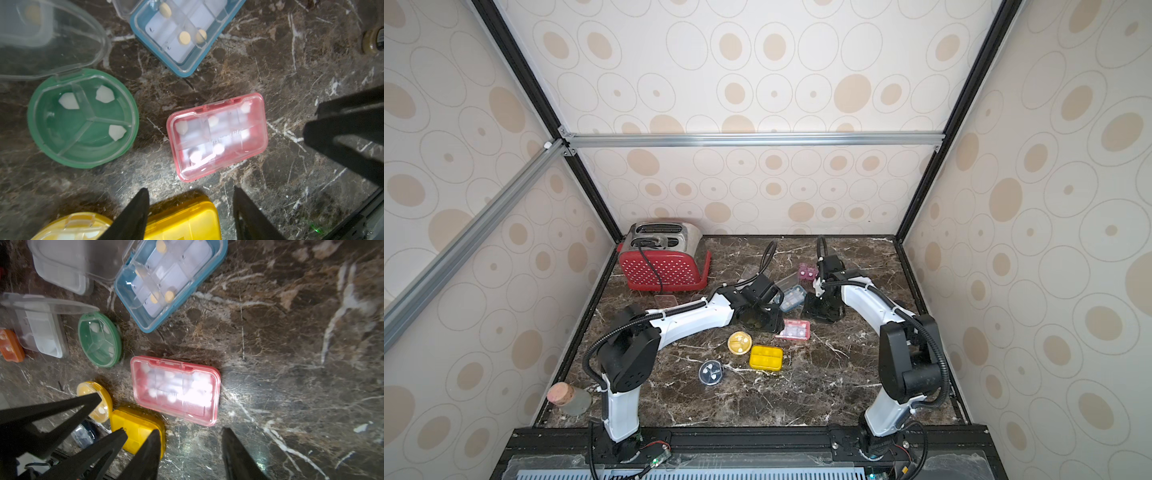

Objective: Close pillboxes
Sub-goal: Move the pillbox to the center of the board, then close the lid on the pillbox.

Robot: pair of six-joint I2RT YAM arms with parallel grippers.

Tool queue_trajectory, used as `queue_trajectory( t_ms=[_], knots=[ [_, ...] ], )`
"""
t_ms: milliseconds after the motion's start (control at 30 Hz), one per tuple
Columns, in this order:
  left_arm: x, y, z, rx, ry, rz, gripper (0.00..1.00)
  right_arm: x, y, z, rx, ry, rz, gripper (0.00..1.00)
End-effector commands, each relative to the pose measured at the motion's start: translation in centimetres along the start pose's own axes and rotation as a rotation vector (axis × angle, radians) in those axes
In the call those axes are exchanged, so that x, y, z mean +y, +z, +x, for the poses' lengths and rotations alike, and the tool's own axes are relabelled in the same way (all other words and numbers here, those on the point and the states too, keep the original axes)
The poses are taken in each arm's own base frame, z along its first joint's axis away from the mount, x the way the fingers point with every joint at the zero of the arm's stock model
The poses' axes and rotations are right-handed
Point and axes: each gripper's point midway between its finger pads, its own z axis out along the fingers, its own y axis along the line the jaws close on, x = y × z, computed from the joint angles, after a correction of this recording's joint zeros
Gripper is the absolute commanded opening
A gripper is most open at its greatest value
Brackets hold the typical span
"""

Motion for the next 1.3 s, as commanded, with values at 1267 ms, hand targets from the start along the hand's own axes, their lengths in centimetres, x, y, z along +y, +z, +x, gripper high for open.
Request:
queue_trajectory(
  t_ms=[1267],
  knots=[
    [0.8, 4.9, 1.8, 0.078, 0.0, -0.029, 0.53, -1.2, 6.6, 3.7, 0.122, -0.001, 0.047, 0.42]
  ],
)
